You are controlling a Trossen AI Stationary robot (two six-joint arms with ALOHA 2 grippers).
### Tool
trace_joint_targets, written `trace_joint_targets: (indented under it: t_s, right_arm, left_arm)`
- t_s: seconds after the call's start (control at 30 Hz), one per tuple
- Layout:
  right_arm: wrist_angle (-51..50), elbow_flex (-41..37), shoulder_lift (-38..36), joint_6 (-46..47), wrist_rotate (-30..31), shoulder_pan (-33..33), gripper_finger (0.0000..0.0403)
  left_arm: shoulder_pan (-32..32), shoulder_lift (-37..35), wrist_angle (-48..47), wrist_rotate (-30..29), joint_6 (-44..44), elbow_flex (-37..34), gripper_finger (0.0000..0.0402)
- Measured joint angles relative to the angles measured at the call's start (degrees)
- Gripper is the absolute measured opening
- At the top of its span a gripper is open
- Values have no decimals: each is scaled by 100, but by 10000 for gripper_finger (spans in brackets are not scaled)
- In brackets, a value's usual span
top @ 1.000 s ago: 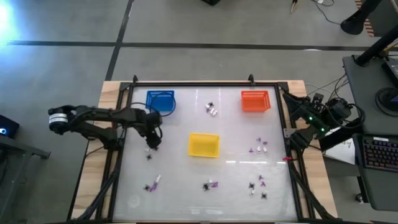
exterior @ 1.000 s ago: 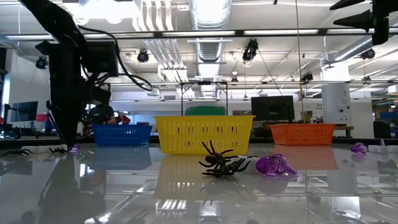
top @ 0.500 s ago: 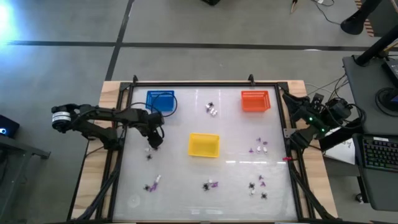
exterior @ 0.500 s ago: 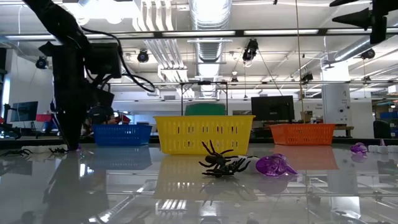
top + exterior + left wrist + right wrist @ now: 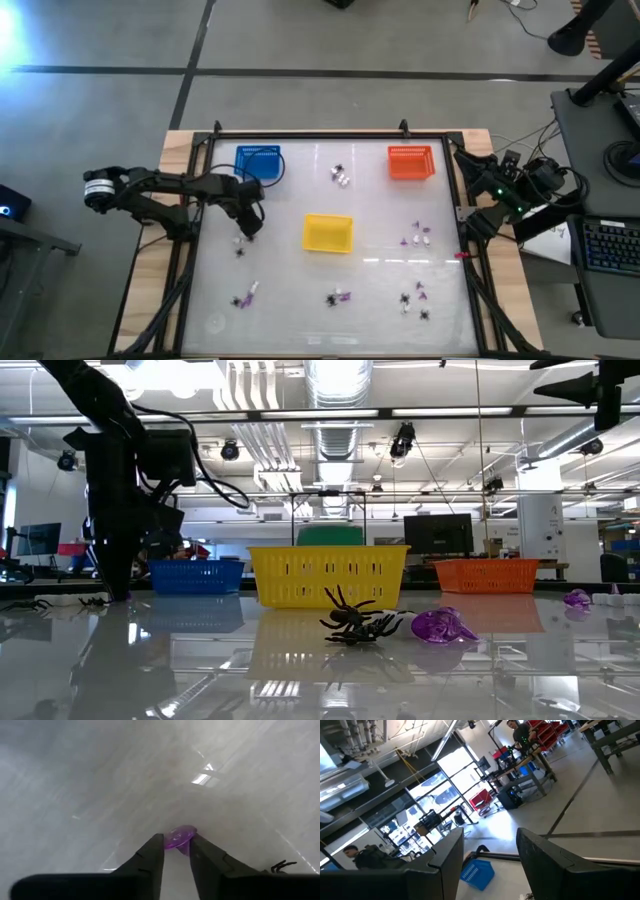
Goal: Sort Halloween decoration
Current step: Put the purple witch hat toy into the blue bin
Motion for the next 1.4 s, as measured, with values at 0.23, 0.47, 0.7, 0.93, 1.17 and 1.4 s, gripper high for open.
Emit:
trace_joint_targets:
  t_s: [0.23,0.47,0.7,0.93,1.17,1.4]
  right_arm:
    - [0,0,0,0,1,2,176]
    - [2,0,0,0,2,2,176]
    - [3,0,0,1,4,1,176]
    - [4,0,0,1,4,2,176]
    - [2,0,0,1,6,2,176]
    - [2,0,0,1,7,2,176]
  left_arm:
    - [2,0,-13,30,146,2,8]
    - [7,-51,-8,149,263,-10,4]
    - [5,-453,51,283,245,-55,2]
    - [-7,-731,85,455,158,-43,5]
    - [-9,-728,85,437,162,-42,3]
    - [-7,-759,227,409,142,-33,1]
